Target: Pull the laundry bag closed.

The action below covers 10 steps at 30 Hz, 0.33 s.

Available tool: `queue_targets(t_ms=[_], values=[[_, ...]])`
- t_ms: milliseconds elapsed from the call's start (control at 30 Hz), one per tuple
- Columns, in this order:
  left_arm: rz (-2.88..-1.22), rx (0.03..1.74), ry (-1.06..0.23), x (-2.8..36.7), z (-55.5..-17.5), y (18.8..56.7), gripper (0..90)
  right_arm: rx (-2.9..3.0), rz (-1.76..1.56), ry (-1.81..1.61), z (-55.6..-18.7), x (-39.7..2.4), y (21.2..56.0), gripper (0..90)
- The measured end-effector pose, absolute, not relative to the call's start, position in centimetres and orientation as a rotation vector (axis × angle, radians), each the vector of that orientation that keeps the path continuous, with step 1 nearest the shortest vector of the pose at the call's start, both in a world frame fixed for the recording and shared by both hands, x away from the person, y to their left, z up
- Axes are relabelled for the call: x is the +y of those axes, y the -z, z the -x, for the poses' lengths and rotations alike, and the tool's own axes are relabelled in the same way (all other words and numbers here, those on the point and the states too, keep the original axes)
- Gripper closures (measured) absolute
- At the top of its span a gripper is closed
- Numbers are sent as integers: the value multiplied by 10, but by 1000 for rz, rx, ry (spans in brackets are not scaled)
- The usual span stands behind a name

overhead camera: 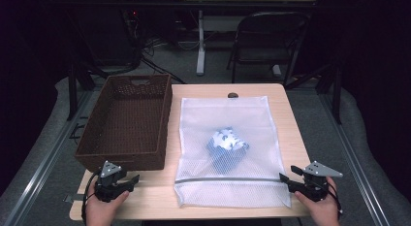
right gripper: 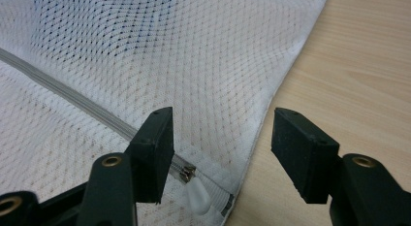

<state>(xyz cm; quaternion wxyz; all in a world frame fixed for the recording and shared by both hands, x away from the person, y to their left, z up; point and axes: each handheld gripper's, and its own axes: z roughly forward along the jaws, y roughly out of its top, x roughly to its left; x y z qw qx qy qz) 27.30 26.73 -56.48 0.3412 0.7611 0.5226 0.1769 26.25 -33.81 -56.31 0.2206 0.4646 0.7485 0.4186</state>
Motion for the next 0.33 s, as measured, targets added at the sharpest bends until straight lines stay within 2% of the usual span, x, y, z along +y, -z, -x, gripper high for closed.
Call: queue_targets(t_ms=[333], values=[[-1998,1360,-478,269,-273,566,427,2049,-1266,-1151,-263,-342,562,403]])
